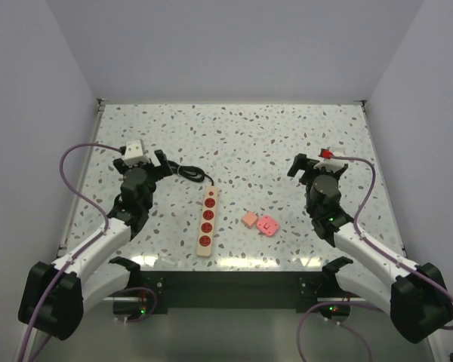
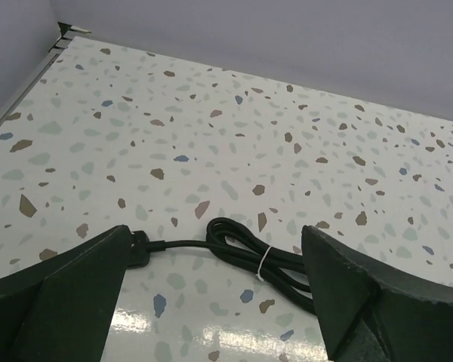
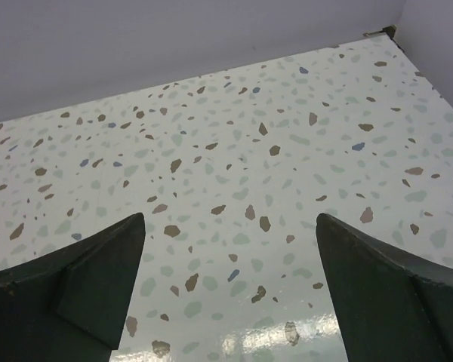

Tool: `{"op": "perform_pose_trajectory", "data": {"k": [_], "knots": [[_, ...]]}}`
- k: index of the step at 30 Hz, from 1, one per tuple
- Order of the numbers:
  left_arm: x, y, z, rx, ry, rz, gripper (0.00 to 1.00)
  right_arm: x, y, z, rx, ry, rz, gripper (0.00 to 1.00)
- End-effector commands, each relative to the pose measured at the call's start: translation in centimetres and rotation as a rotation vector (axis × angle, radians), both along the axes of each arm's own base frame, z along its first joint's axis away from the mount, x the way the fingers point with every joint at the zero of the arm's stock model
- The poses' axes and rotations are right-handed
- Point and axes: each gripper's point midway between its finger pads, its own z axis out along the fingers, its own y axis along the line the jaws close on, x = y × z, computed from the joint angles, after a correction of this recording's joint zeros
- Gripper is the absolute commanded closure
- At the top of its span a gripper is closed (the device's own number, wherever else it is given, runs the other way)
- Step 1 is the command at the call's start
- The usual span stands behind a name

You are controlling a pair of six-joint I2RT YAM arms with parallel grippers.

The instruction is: Insert the plug

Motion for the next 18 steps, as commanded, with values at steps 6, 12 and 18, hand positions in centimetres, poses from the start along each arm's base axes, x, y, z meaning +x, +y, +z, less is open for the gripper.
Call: {"op": "perform_pose_trajectory", "data": {"k": [6,12,18], "knots": [[-0.8,-4.0,-2.4,-0.045,0.071,-0.092,0.0,0.0,0.1,0.9,0.037,0.037,-0.012,0.01],[-3.4,-10.8,-5.7,-0.092,0.212,-0.306,0.0,-0.5,0.1,0.0,0.05,0.091,-0.013,0.01],[-7.4,-15.6,-9.9,-0.039,0.374,-0.388,0.0,-1.5,-0.2,-0.8,0.06,0.122,-0.015,0.01]]}}
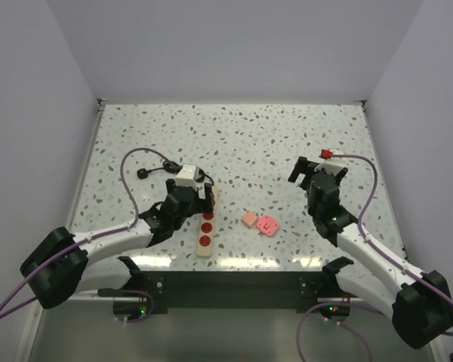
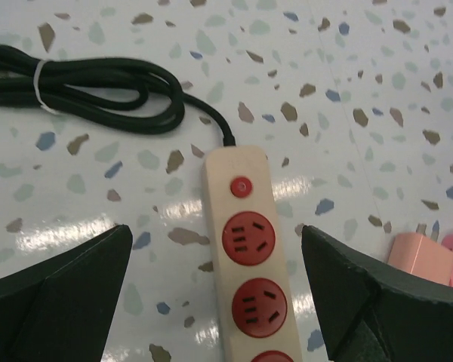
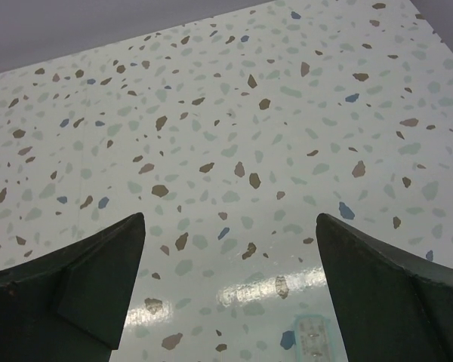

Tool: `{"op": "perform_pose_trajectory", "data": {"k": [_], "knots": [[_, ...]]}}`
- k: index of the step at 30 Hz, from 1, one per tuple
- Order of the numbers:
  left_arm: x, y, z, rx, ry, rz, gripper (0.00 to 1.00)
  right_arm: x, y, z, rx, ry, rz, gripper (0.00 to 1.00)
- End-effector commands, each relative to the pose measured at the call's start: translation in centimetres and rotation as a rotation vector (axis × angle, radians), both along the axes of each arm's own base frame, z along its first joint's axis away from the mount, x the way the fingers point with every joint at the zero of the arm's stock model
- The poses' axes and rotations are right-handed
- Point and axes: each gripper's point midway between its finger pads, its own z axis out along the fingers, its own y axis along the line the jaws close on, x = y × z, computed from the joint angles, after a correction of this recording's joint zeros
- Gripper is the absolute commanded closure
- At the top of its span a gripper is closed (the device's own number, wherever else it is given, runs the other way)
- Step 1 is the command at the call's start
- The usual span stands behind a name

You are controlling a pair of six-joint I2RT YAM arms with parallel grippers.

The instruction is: Insert the plug

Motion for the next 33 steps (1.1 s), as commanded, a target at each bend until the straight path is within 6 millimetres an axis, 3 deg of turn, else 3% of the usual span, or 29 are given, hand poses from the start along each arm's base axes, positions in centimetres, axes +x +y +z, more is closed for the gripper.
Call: {"op": "perform_pose_trajectory", "data": {"k": [1,7,13,15,16,17,19,20,24,26,28,33], "knots": [[-2.8,-2.5,-2.3,0.023,0.112,-0.015,0.0,-0.8,-0.1,1.3,0.05,-0.019,-0.005,0.01],[-5.3,-3.5,-4.7,0.09,0.184,-0.012,0.0,-1.8,-0.2,1.2,0.074,-0.026,0.012,0.01],[-6.3,-3.6,-7.8,0.209,0.253,-0.001,0.02,-2.4,0.0,0.8,0.091,-0.033,0.039,0.01],[-6.0,-4.2,-8.2,0.223,0.259,-0.001,0.18,-2.4,0.1,1.0,0.097,-0.039,0.046,0.01],[-5.8,-4.6,-8.6,0.245,0.263,-0.006,0.21,-2.4,0.2,1.1,0.098,-0.039,0.053,0.01],[-5.6,-4.8,-8.8,0.255,0.262,-0.007,0.34,-2.4,0.3,1.0,0.098,-0.039,0.054,0.01],[-5.3,-5.1,-9.7,0.304,0.267,-0.018,0.44,-2.4,0.5,0.9,0.1,-0.038,0.068,0.01],[-4.6,-5.8,-9.1,0.304,0.25,-0.015,0.55,-2.3,0.6,0.9,0.1,-0.039,0.073,0.01],[-2.9,-6.9,-9.6,0.392,0.216,-0.031,0.81,-1.9,0.8,0.5,0.084,-0.015,0.068,0.01],[-1.4,-8.9,-8.9,0.365,0.176,-0.059,0.94,-1.6,0.7,0.5,0.079,-0.012,0.061,0.01],[0.4,-10.1,-8.8,0.362,0.153,-0.097,1.0,-1.4,0.5,0.2,0.067,0.002,0.041,0.01],[5.6,-10.8,-7.6,0.315,0.1,-0.111,1.0,-1.5,-0.5,0.1,0.057,0.029,-0.021,0.02]]}}
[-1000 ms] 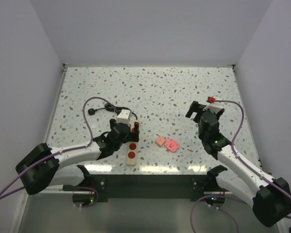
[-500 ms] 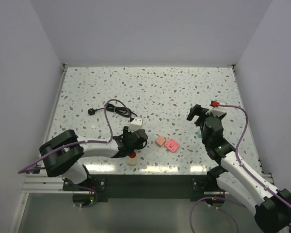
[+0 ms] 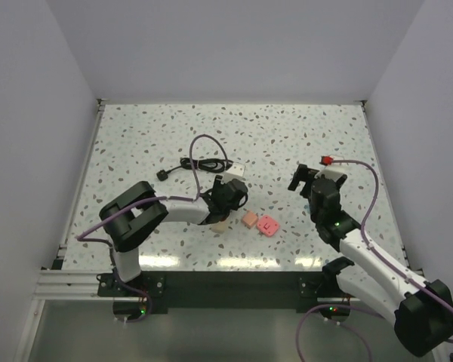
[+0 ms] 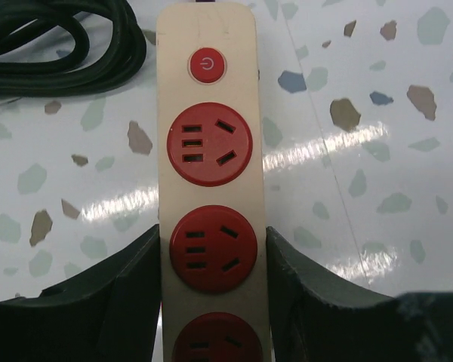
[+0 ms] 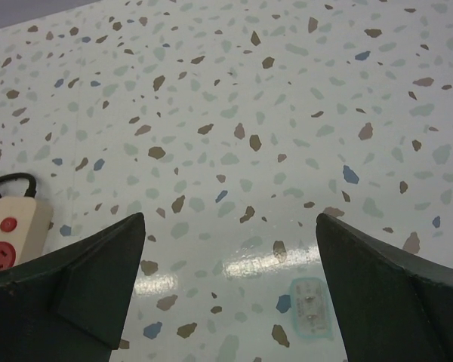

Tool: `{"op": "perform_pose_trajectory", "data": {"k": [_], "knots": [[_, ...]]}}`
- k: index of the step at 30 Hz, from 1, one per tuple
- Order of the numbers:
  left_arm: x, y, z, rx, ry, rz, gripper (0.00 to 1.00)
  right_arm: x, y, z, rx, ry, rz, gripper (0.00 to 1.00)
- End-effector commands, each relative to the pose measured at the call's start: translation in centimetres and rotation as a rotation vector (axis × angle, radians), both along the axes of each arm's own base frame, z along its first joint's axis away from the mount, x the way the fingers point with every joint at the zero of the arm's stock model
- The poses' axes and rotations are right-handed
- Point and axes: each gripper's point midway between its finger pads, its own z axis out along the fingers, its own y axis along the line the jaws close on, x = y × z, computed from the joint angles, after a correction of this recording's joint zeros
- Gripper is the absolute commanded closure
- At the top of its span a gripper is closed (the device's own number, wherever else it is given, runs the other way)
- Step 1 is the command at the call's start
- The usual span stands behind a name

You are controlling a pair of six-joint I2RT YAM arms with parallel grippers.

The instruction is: Insert the plug

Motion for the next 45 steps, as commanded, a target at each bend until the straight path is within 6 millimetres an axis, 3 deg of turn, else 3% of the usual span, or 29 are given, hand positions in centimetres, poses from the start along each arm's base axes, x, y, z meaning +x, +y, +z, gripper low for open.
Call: {"op": "perform_pose_trajectory", "data": {"k": [1,4,9,12,13,15,16,19,22,26,29,31,32,39,42,45], "knots": [[4.4,-1.0,1.1,-0.016,-0.06,-0.069,1.0,0.3,-0.9,1.9,0.02,-0.021,-0.076,0.02],[7.3,-1.8,2.3,-0.051,-0.09,-0.081,1.0,0.0,-1.6,1.7,0.012,0.014,-0.122,0.02],[10.4,-2.1,2.0,-0.094,-0.061,-0.098,0.97,-0.6,-2.5,0.4,-0.052,0.161,-0.192,0.02],[11.3,-1.7,2.2,-0.144,-0.047,-0.099,0.78,-2.1,-3.7,-1.2,-0.126,0.298,-0.236,0.01],[11.4,-1.8,2.5,-0.157,-0.055,-0.102,0.57,-2.2,-3.7,-1.0,-0.128,0.31,-0.243,0.01],[11.4,-1.8,3.2,-0.171,-0.067,-0.107,0.38,-3.1,-4.1,-1.9,-0.165,0.38,-0.245,0.01],[11.3,-2.1,3.5,-0.185,-0.067,-0.123,0.23,-3.3,-3.9,-2.1,-0.162,0.401,-0.229,0.01],[10.8,-2.4,4.3,-0.216,-0.074,-0.142,0.08,-3.8,-3.8,-3.9,-0.162,0.48,-0.189,0.01],[10.1,-2.4,5.5,-0.248,-0.089,-0.166,0.03,-4.2,-3.9,-6.4,-0.134,0.582,-0.154,0.01],[9.2,-2.0,7.2,-0.275,-0.116,-0.184,0.0,-3.6,-2.2,-7.8,-0.102,0.637,-0.07,0.04],[8.4,-1.3,10.0,-0.304,-0.17,-0.195,0.0,-3.2,-1.5,-8.9,-0.111,0.686,-0.03,0.06],[7.8,-0.7,10.5,-0.303,-0.185,-0.197,0.0,-3.0,-0.9,-9.7,-0.11,0.731,0.004,0.1],[7.6,-0.4,11.7,-0.315,-0.211,-0.202,0.0,-3.0,-0.9,-9.9,-0.111,0.741,0.006,0.12],[5.7,0.7,13.8,-0.34,-0.248,-0.233,0.0,-3.0,-0.6,-10.5,-0.101,0.768,0.028,0.27],[4.7,0.6,14.5,-0.365,-0.261,-0.272,0.0,-2.9,-0.5,-10.7,-0.096,0.78,0.041,0.39],[3.7,0.5,15.5,-0.389,-0.282,-0.318,0.0,-2.4,-0.6,-10.8,-0.11,0.785,0.044,0.61]]}}
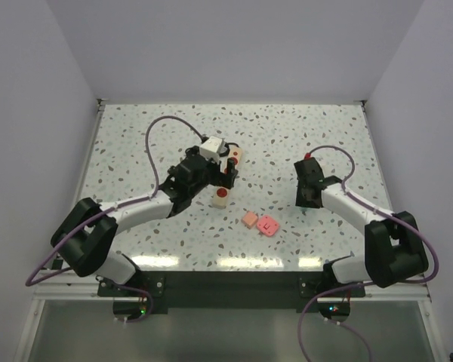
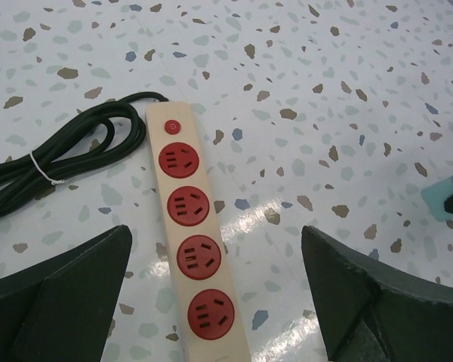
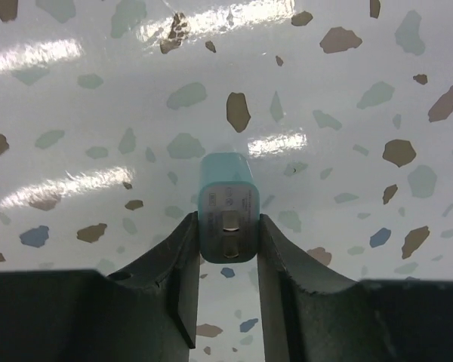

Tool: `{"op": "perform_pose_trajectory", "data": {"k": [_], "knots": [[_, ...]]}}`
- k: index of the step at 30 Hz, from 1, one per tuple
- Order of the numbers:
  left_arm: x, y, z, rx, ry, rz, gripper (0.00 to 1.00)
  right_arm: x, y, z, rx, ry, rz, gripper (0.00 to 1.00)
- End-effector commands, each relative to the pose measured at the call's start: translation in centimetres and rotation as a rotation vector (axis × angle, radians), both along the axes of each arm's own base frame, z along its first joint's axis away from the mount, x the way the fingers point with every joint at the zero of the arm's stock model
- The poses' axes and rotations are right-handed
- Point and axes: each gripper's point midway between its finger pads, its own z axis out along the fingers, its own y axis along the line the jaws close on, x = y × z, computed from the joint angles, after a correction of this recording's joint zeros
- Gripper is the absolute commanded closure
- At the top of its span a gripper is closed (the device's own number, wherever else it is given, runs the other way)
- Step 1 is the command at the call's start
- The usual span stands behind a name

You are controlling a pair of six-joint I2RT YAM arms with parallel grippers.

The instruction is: Insert the plug

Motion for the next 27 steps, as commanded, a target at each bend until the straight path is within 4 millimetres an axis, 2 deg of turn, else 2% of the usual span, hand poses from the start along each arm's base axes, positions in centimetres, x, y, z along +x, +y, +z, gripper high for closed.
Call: {"op": "perform_pose_trajectory", "data": {"k": [1,2,3,4,5,7,8,9,11,12,14,15,17,19,20,21,22,24,25,27], "knots": [[-1.1,-0.8,3.3,-0.066,-0.093,-0.092,0.0,1.5,0.5,0.9,0.009,-0.019,0.027,0.74],[-1.4,-0.8,4.1,-0.079,-0.113,-0.103,0.0,1.6,0.6,0.9,0.01,-0.016,0.036,0.8],[-1.8,-0.7,4.1,-0.086,-0.121,-0.117,0.01,1.7,0.7,0.7,0.005,-0.008,0.053,0.86],[-2.3,-0.9,4.4,-0.097,-0.131,-0.143,0.01,2.0,0.8,1.1,0.006,-0.021,0.053,0.98],[-2.7,-0.8,5.3,-0.113,-0.153,-0.151,0.01,2.4,0.8,1.4,0.005,-0.039,0.055,1.0],[-3.5,-0.8,5.3,-0.122,-0.165,-0.187,0.01,3.7,1.9,3.1,0.064,-0.125,0.079,1.0],[-4.1,-0.6,5.5,-0.123,-0.18,-0.203,0.01,4.1,2.8,3.9,0.109,-0.16,0.107,1.0],[-4.4,-0.7,5.8,-0.129,-0.193,-0.221,0.01,5.1,4.9,5.2,0.204,-0.219,0.166,1.0],[-5.9,-0.7,6.1,-0.124,-0.231,-0.291,0.02,5.9,7.4,8.2,0.329,-0.32,0.252,1.0],[-6.7,-1.0,6.8,-0.143,-0.269,-0.338,0.02,6.6,9.7,10.4,0.428,-0.385,0.329,1.0],[-8.0,-0.4,7.0,-0.147,-0.322,-0.373,0.02,7.0,11.7,12.7,0.517,-0.431,0.407,1.0],[-8.6,-0.5,7.6,-0.161,-0.357,-0.402,0.02,7.0,13.7,14.9,0.603,-0.468,0.495,1.0],[-9.5,-0.1,7.7,-0.15,-0.396,-0.428,0.02,7.1,15.4,16.2,0.685,-0.479,0.564,1.0],[-10.5,-0.3,8.1,-0.15,-0.437,-0.482,0.02,6.7,17.6,18.6,0.799,-0.506,0.669,1.0],[-11.0,-0.4,8.1,-0.149,-0.452,-0.503,0.03,6.6,18.2,18.7,0.831,-0.5,0.691,1.0],[-11.2,-0.5,8.7,-0.157,-0.483,-0.52,0.02,6.7,18.9,19.8,0.872,-0.526,0.717,1.0],[-11.8,-0.8,8.8,-0.161,-0.498,-0.558,0.03,5.9,19.9,20.5,0.918,-0.519,0.774,1.0],[-11.8,-1.1,9.2,-0.165,-0.528,-0.574,0.03,5.1,21.6,21.7,0.967,-0.524,0.846,1.0],[-11.5,-1.3,8.7,-0.155,-0.52,-0.574,0.03,4.5,22.1,22.0,0.988,-0.513,0.88,1.0],[-10.8,-1.5,9.1,-0.152,-0.518,-0.556,0.04,3.3,23.5,22.8,1.012,-0.514,0.945,1.0]]}}
